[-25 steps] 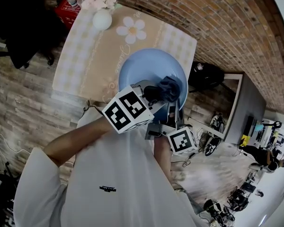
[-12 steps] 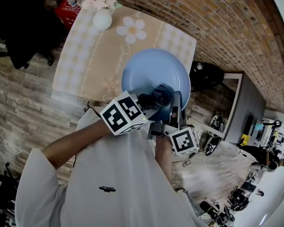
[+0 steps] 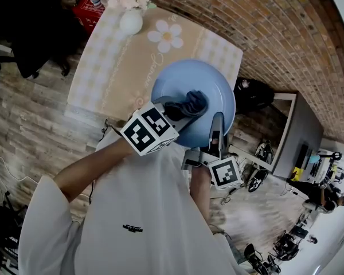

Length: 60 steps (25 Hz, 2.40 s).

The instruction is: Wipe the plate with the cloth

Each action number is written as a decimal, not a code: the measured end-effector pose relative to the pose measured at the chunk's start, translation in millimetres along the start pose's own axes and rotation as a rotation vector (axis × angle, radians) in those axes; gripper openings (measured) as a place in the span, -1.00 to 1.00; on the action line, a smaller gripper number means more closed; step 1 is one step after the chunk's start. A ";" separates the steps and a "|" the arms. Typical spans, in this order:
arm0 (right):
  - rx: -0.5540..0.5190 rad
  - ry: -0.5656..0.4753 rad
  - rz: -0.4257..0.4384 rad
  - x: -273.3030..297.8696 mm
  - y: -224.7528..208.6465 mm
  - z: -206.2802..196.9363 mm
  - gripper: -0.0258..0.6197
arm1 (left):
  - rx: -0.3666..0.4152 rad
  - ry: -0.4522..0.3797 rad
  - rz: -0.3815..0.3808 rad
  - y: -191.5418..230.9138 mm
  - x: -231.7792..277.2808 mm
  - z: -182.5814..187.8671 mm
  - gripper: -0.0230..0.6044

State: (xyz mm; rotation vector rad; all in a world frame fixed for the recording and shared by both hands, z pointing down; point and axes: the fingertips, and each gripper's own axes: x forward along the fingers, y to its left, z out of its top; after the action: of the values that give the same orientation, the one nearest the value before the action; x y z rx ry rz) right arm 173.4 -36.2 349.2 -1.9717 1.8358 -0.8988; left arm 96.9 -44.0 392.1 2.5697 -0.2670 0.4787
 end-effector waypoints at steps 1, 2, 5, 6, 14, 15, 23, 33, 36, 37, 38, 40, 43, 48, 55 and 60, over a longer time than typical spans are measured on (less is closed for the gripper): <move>0.003 0.000 0.000 -0.7 -0.4 -1.0 -0.74 | -0.002 0.002 0.012 4.4 -1.6 -2.1 -0.73; 0.008 -0.001 0.001 -1.4 -0.5 -1.9 -0.74 | -0.004 0.003 0.022 8.8 -2.8 -4.0 -0.73; 0.012 -0.007 0.004 -4.5 0.2 -2.0 -0.74 | -0.008 0.005 0.055 20.9 -6.1 -6.0 -0.73; 0.002 -0.008 0.001 -6.2 0.1 -0.8 -0.74 | -0.006 0.005 0.068 24.7 -7.4 -5.3 -0.73; -0.005 -0.025 0.016 -16.7 3.0 1.6 -0.74 | -0.012 -0.054 0.197 60.9 -20.0 16.1 -0.73; 0.003 -0.028 0.022 -17.5 4.2 1.1 -0.74 | -0.008 -0.062 0.208 64.0 -21.0 20.6 -0.73; 0.046 -0.034 0.051 -23.2 11.6 -2.6 -0.74 | 0.007 -0.131 0.205 58.0 -21.7 55.2 -0.73; 0.075 -0.043 0.038 -27.0 8.7 -8.6 -0.74 | 0.020 -0.142 0.103 20.8 -4.3 68.7 -0.73; 0.079 -0.044 0.028 -25.3 7.3 -8.0 -0.74 | 0.026 -0.134 0.077 12.7 0.9 69.6 -0.73; 0.079 -0.042 0.023 -24.1 7.3 -8.3 -0.74 | 0.027 -0.130 0.066 9.0 2.6 69.2 -0.73; 0.078 -0.038 0.017 -23.0 7.2 -8.7 -0.74 | 0.026 -0.126 0.055 5.2 4.0 68.3 -0.73; 0.068 -0.025 0.001 -21.4 4.4 -9.8 -0.74 | 0.017 -0.125 0.038 -1.6 6.1 65.9 -0.73; 0.071 -0.015 -0.010 -16.6 0.9 -9.9 -0.74 | 0.000 -0.125 0.019 -8.2 9.2 62.5 -0.73; 0.036 0.000 -0.020 -7.2 1.9 -5.8 -0.74 | -0.009 -0.108 -0.009 -16.2 11.4 54.7 -0.73; 0.039 0.004 -0.039 0.1 -3.5 -5.1 -0.74 | -0.062 -0.073 -0.064 -28.2 9.4 30.2 -0.73; 0.040 0.015 -0.027 2.7 -2.5 -6.7 -0.74 | -0.066 -0.080 -0.028 -19.0 8.3 21.7 -0.73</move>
State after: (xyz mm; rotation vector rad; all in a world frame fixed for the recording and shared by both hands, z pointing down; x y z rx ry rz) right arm 171.2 -37.2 356.5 -1.9753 1.7890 -0.9532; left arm 115.9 -39.8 369.3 2.5280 -0.2696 0.3511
